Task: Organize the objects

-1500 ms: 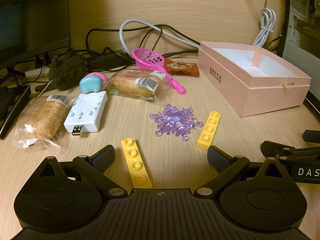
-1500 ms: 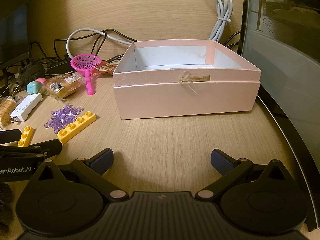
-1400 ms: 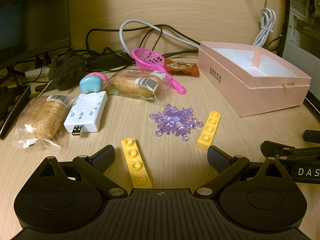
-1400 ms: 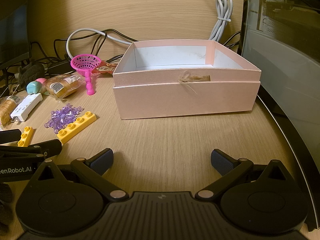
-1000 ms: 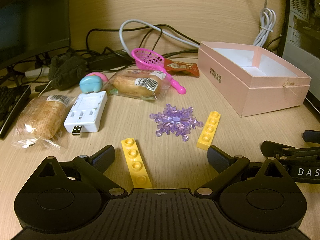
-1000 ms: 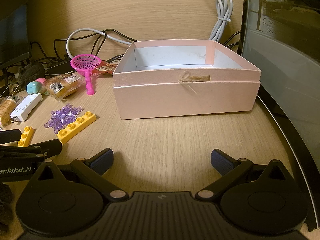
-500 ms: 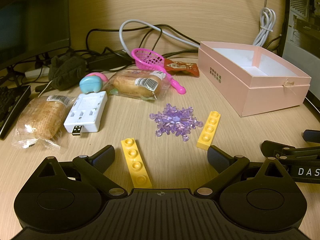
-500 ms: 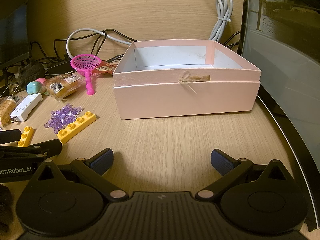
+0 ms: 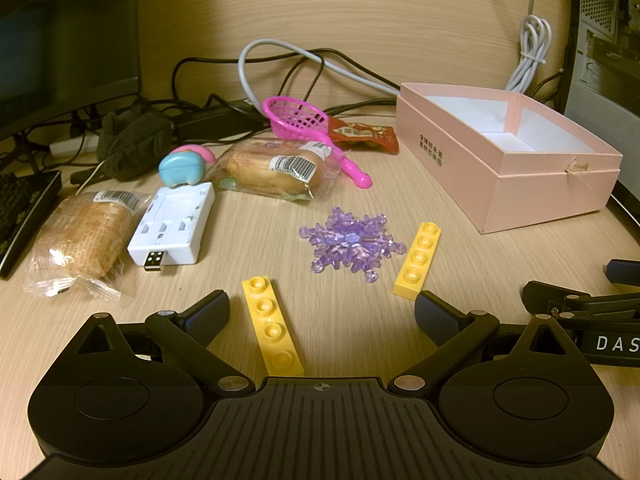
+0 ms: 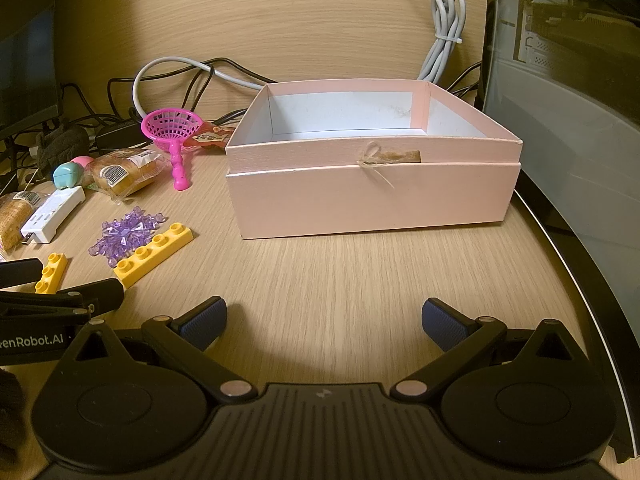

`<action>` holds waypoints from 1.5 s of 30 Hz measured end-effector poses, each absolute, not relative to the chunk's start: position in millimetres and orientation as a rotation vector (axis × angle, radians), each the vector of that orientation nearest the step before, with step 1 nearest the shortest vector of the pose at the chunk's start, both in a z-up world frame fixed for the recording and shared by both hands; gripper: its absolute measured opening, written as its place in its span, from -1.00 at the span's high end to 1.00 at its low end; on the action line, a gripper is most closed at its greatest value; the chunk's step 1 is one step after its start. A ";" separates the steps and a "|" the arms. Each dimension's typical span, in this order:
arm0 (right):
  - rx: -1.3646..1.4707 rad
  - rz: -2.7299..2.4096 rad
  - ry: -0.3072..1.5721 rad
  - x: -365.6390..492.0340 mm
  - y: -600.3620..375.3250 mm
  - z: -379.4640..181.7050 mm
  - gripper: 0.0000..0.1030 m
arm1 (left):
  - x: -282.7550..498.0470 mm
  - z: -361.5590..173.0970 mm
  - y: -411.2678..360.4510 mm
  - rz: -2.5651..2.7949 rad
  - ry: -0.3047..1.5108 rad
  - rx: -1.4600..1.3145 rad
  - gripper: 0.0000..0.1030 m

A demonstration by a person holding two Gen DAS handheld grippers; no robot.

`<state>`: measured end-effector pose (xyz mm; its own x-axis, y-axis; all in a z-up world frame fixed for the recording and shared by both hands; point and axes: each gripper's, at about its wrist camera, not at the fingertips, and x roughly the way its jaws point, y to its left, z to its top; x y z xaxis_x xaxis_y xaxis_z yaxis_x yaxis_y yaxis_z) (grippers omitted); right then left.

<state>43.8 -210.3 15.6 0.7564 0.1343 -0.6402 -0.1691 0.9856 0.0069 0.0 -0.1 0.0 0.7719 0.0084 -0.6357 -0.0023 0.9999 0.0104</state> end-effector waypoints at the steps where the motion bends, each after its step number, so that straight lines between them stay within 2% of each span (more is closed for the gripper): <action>1: -0.052 0.165 0.694 43.8 -210.3 15.6 -1.00 | 0.0 0.0 -0.1 0.006 0.689 0.009 -0.97; 33: -0.041 0.152 0.695 43.2 -207.6 14.6 -1.00 | -7.3 2.1 2.4 0.069 0.696 -0.035 -0.95; 36: -0.062 0.200 0.729 43.8 -210.1 18.0 -1.00 | -23.9 17.4 14.5 0.088 0.678 -0.064 -0.95; 41: -0.080 0.225 0.756 42.2 -209.5 19.1 -1.00 | -20.3 59.2 63.1 0.241 0.531 0.058 -0.95; 45: -0.057 0.158 0.776 39.8 -203.7 19.0 -1.00 | 22.4 59.6 123.8 0.300 0.676 0.024 -0.95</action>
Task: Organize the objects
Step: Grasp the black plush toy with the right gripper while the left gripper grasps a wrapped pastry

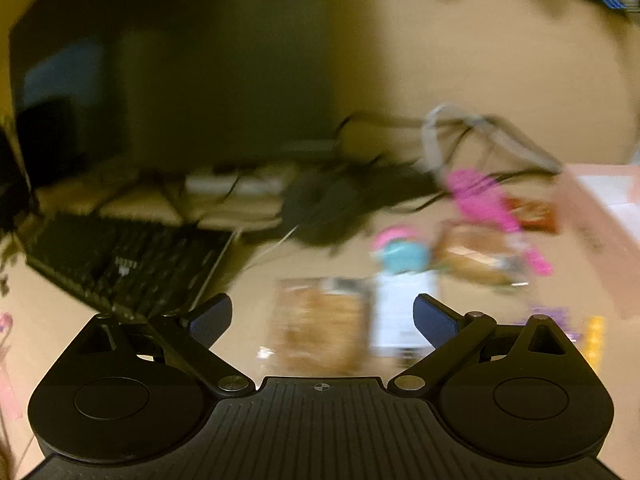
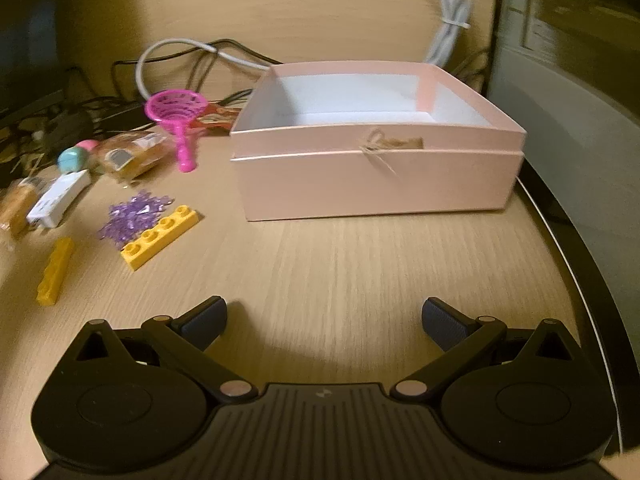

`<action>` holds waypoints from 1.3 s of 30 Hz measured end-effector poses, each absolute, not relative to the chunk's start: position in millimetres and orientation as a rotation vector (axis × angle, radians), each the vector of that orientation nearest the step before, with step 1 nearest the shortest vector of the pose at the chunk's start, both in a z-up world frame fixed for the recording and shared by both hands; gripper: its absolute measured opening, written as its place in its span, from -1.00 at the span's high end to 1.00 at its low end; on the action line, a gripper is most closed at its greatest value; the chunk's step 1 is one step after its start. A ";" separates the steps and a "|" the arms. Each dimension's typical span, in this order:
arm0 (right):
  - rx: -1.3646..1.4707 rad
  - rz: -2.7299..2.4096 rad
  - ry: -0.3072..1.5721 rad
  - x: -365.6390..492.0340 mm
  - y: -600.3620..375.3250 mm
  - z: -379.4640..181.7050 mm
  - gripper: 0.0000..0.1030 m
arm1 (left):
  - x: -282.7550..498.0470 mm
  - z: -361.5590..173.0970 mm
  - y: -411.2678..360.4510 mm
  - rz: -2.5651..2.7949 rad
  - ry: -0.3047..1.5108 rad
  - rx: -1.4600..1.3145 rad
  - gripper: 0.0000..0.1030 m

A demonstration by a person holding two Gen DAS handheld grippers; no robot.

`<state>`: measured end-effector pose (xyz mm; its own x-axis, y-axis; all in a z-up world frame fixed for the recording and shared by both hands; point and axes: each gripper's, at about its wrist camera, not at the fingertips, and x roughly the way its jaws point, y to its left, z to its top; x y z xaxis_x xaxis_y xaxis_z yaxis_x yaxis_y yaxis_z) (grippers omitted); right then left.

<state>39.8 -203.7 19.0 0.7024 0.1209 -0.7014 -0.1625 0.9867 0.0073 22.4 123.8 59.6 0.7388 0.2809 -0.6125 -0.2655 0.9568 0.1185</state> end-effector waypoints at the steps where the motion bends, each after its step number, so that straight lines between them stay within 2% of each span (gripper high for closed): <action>1: -0.051 0.141 0.782 39.4 -202.6 18.8 -1.00 | 31.5 55.7 134.3 0.285 0.711 0.010 -0.95; 6: -0.044 0.110 0.859 48.5 -199.4 23.1 -1.00 | 56.2 28.2 156.9 0.195 0.804 0.023 -0.93; 8: -0.061 0.178 0.917 57.4 -193.7 28.3 -1.00 | 53.9 29.0 163.4 0.138 0.783 -0.021 -0.28; 9: -0.059 0.207 0.915 59.5 -187.3 33.8 -1.00 | 53.4 28.2 167.3 0.121 0.779 -0.043 -0.10; 15: -0.161 0.387 0.705 75.5 -83.3 83.4 -1.00 | 7.9 47.1 194.3 0.030 0.808 -0.138 -0.08; 20: -0.293 0.520 0.601 111.6 42.2 91.6 -1.00 | -48.0 53.1 215.7 0.005 0.861 -0.183 -0.07; 26: -0.329 0.500 0.649 164.8 141.5 71.5 -1.00 | -93.8 72.0 250.2 0.077 0.833 -0.207 -0.07; 30: -0.247 0.440 0.744 194.2 152.8 58.6 -0.99 | -109.6 83.1 269.0 0.117 0.797 -0.221 -0.07; 31: -0.231 0.449 0.771 198.6 151.9 57.4 -0.92 | -111.0 83.9 270.7 0.119 0.793 -0.220 -0.07; 32: -0.222 0.467 0.789 199.6 150.1 58.3 -0.55 | -112.0 83.9 271.5 0.117 0.789 -0.221 -0.07; 33: -0.223 0.487 0.803 198.3 149.8 59.9 -0.44 | -112.3 83.4 271.1 0.113 0.786 -0.227 -0.07; 39: -0.230 0.536 0.833 155.0 117.6 88.1 -0.32 | -99.0 79.0 255.5 0.027 0.782 -0.270 -0.07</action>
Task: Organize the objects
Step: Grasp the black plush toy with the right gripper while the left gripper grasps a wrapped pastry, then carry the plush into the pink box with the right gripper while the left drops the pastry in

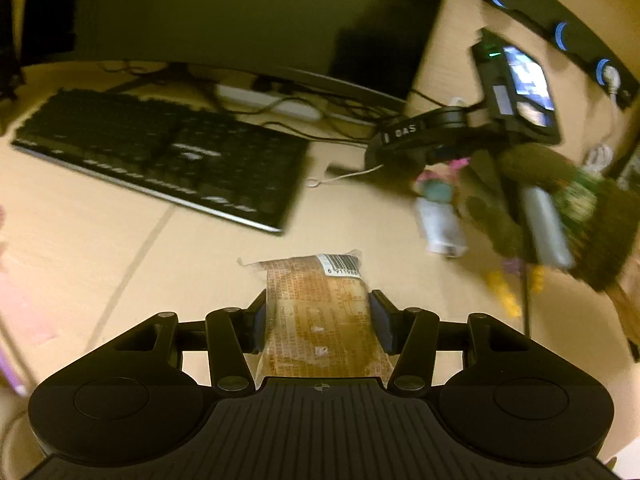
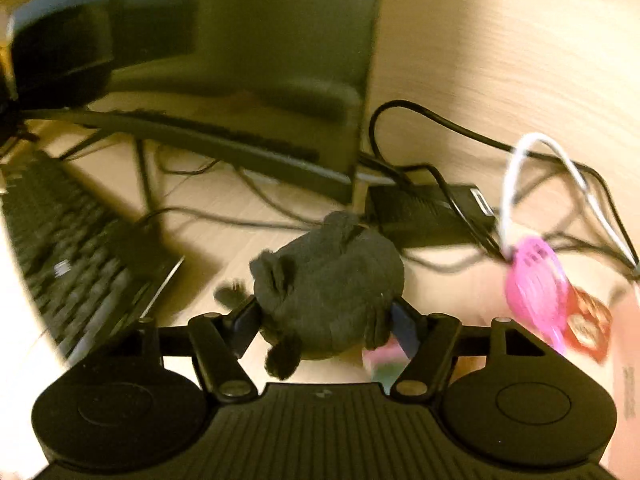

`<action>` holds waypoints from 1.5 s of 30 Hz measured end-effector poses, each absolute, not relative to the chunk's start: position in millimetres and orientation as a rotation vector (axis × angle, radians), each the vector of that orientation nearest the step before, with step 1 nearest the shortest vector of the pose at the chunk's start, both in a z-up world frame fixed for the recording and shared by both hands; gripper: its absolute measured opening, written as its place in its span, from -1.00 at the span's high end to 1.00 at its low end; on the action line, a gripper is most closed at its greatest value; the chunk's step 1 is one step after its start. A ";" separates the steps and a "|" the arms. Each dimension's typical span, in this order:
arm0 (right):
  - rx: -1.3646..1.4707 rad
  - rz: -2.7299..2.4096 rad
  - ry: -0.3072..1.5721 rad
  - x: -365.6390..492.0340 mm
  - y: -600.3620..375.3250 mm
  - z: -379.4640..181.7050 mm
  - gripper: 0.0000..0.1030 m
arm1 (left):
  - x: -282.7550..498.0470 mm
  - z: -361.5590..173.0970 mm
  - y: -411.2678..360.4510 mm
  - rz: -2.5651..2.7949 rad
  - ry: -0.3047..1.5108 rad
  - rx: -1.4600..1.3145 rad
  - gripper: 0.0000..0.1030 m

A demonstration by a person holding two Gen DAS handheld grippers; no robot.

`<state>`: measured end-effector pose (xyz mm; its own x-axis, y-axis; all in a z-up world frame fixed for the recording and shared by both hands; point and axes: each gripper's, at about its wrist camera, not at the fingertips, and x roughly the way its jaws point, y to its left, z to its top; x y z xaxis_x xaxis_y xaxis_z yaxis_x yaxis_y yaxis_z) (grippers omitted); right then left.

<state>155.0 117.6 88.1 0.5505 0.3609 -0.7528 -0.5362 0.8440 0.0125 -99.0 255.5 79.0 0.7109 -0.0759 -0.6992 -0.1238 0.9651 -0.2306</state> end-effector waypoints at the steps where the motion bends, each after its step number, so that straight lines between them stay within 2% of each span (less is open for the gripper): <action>1: -0.218 0.552 0.826 142.8 105.9 96.5 -0.32 | -95.3 79.9 248.9 -0.002 0.782 -0.266 -0.07; 6: -0.191 0.575 0.729 77.7 32.6 148.9 -0.32 | -77.1 81.5 206.0 -0.106 0.791 -0.222 -0.07; 12: -0.264 0.431 0.645 17.8 -69.5 170.4 -0.33 | -60.6 84.8 142.7 -0.200 0.803 -0.162 -0.08; 17: -0.231 0.269 0.639 -11.5 -158.7 164.0 -0.33 | -20.7 93.0 90.0 -0.274 0.812 -0.152 -0.07; 23: -0.200 0.222 0.619 -43.8 -209.5 153.5 -0.32 | 46.7 136.8 -0.3 -0.373 0.649 -0.089 -0.08; 26: -0.206 0.205 0.598 -56.8 -224.7 148.6 -0.13 | 85.5 153.3 -42.4 -0.432 0.565 -0.151 -0.09; 28: -0.202 0.198 0.591 -62.8 -233.0 145.2 -0.13 | 114.6 148.3 -71.9 -0.430 0.558 -0.140 -0.12; 30: -0.193 0.204 0.593 -65.4 -241.1 140.7 -0.07 | 142.9 131.0 -99.9 -0.371 0.629 -0.082 -0.05; 33: -0.179 0.202 0.626 -58.1 -251.7 127.1 -0.08 | 155.3 116.3 -106.1 -0.346 0.629 -0.140 -0.05; 35: -0.151 0.221 0.675 -54.4 -259.0 114.3 -0.19 | 153.4 115.7 -101.0 -0.336 0.617 -0.151 -0.05; 38: -0.122 0.254 0.732 -51.7 -267.6 94.5 -0.54 | 141.3 114.0 -90.5 -0.326 0.621 -0.138 -0.05; 40: -0.129 0.280 0.753 -51.2 -266.9 85.8 -0.55 | 129.2 112.6 -77.2 -0.305 0.643 -0.143 -0.05; 42: -0.128 0.312 0.755 -49.7 -264.1 81.0 -0.76 | 108.5 107.8 -62.1 -0.284 0.661 -0.152 -0.05; 45: -0.108 0.389 0.762 -38.2 -254.7 78.5 -0.92 | 79.1 92.3 -36.5 -0.234 0.712 -0.178 -0.05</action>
